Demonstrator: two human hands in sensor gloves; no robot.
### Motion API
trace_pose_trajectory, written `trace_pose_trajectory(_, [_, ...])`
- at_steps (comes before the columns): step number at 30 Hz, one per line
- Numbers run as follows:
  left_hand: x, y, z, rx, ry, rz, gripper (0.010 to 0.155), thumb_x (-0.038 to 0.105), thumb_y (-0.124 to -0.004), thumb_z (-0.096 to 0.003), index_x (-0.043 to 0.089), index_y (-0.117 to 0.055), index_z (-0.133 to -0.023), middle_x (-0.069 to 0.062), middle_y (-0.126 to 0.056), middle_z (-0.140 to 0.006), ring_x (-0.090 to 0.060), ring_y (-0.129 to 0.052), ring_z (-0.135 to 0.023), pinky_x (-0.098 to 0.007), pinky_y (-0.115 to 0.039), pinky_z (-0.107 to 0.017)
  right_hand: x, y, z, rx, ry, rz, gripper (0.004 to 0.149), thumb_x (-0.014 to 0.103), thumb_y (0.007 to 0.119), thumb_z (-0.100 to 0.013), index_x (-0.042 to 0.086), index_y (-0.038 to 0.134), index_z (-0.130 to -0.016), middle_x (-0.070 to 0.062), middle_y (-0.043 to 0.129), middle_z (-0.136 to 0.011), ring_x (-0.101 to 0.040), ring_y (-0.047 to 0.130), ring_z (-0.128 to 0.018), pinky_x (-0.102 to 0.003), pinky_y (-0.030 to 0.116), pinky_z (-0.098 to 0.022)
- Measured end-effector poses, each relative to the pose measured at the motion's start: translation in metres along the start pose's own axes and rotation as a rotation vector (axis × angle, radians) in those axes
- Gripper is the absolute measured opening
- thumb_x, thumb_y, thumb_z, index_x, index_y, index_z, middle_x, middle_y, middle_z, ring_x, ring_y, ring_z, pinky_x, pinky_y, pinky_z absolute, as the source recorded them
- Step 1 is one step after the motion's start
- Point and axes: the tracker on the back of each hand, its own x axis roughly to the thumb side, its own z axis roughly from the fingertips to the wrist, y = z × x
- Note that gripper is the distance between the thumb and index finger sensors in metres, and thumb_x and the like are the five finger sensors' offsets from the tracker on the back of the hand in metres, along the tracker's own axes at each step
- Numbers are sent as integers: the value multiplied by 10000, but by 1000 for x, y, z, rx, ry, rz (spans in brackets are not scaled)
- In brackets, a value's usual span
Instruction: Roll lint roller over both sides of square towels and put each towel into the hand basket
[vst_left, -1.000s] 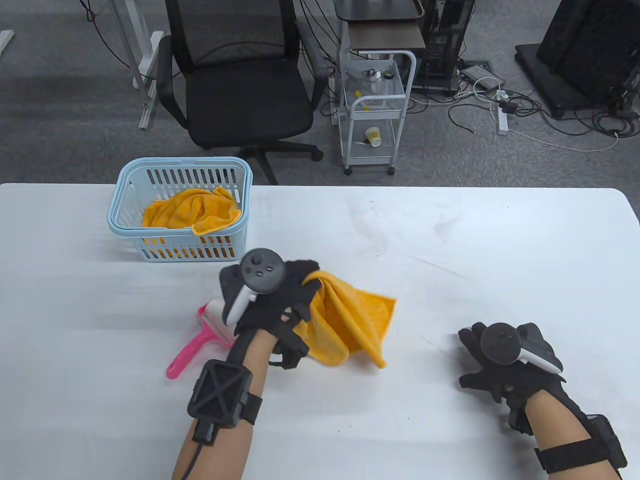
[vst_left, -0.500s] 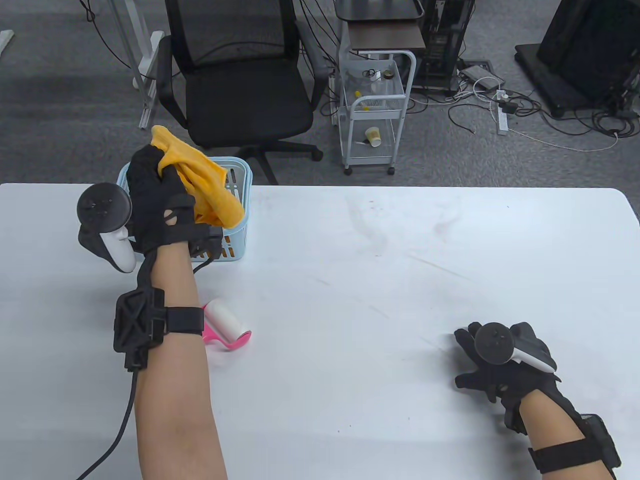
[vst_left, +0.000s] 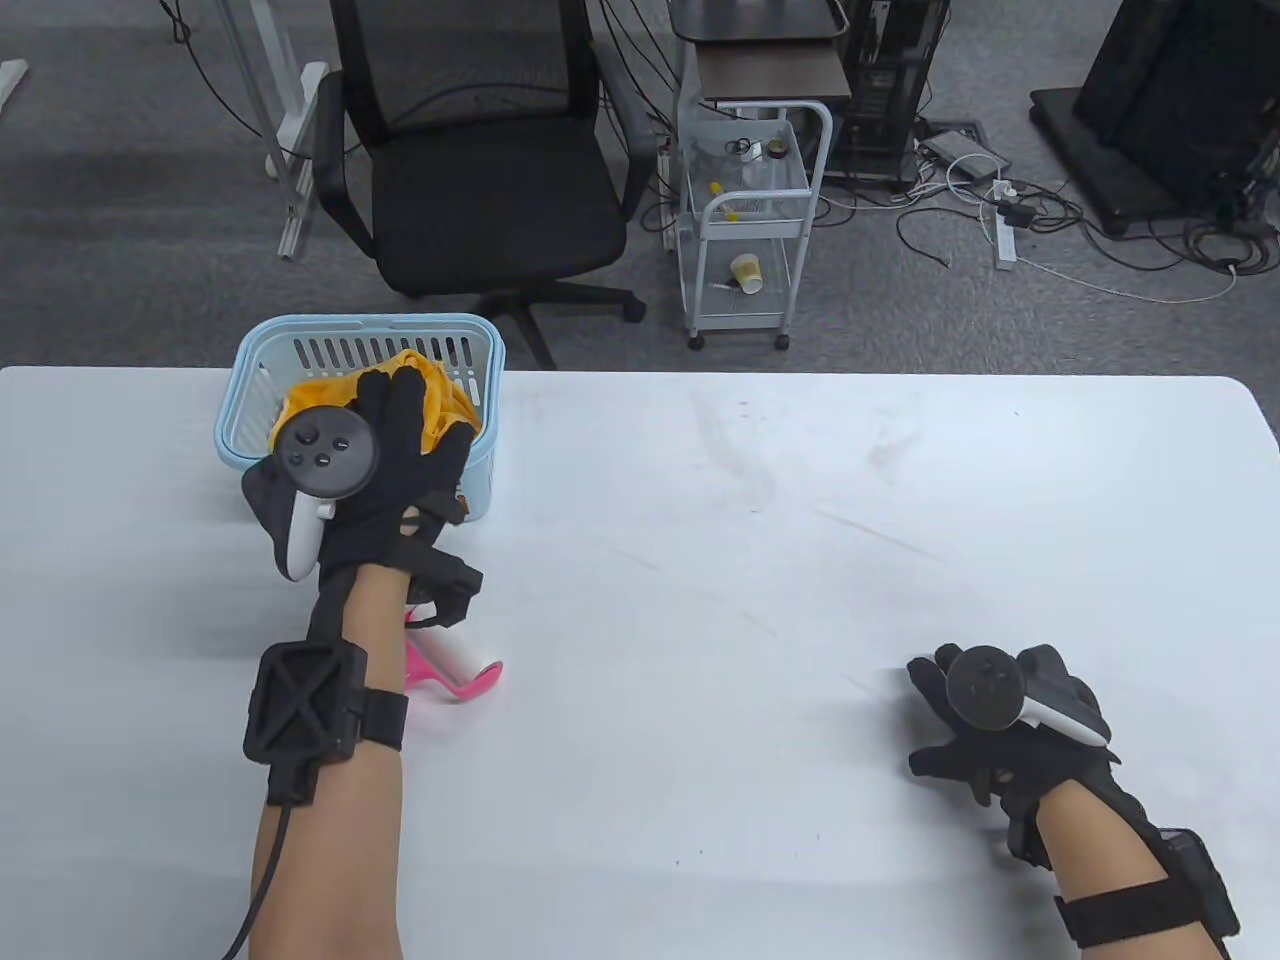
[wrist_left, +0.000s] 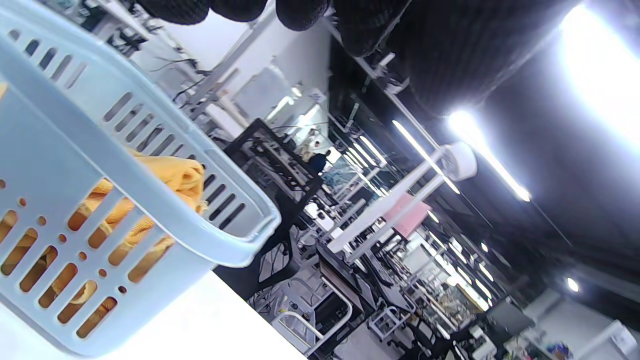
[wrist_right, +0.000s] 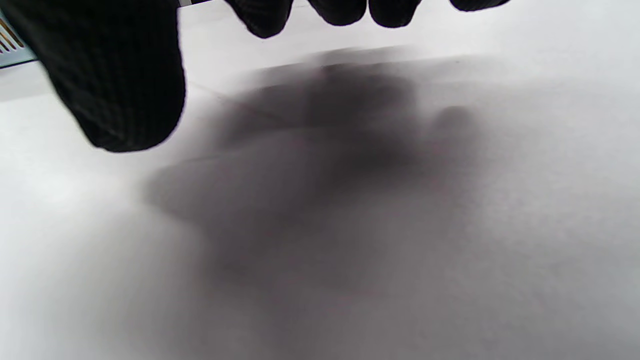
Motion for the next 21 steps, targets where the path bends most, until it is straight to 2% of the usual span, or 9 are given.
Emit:
trace_pose_trajectory(5, [41, -24, 47, -26, -98, -121, 739, 537, -797, -517, 250, -467, -1113, -159, -314, -1216, -540, -360, -1085, -672, -455, -732, 3, -1, 0, -17, -15, 1, 950, 554, 887, -441, 165, 373, -1139, -229, 305, -1160, -534, 351, -1047, -735, 438, -678])
trace_pose_trajectory(9, [61, -60, 83, -55, -150, -181, 735, 532, -799, -512, 241, -488, -1111, -163, -341, -1216, -539, -375, -1087, -673, -456, -733, 3, 1, -1, -15, -16, -2, 947, 553, 888, -441, 167, 375, -1138, -227, 309, -1160, -530, 352, -1049, -734, 439, -679])
trace_pose_trajectory(15, [56, -125, 118, -113, -169, -278, 737, 544, -802, -502, 243, -509, -1106, -158, -370, -1215, -533, -400, -1088, -665, -459, -736, 3, 2, -2, -25, -17, -9, 946, 552, 889, -439, 166, 381, -1138, -226, 313, -1160, -531, 353, -1048, -733, 439, -681])
trace_pose_trajectory(17, [48, -143, 121, -127, -169, -324, 734, 549, -801, -497, 244, -518, -1101, -154, -389, -1212, -525, -424, -1085, -650, -468, -735, 3, 2, -2, -28, -19, -7, 944, 553, 887, -439, 167, 383, -1137, -226, 314, -1159, -530, 357, -1047, -732, 440, -680])
trace_pose_trajectory(21, [33, -167, 119, -171, -157, -391, 726, 545, -796, -494, 233, -532, -1094, -156, -398, -1204, -517, -426, -1081, -635, -465, -730, -1, 4, -1, -26, -13, -26, 936, 554, 881, -441, 169, 386, -1135, -224, 317, -1157, -526, 360, -1047, -729, 443, -681])
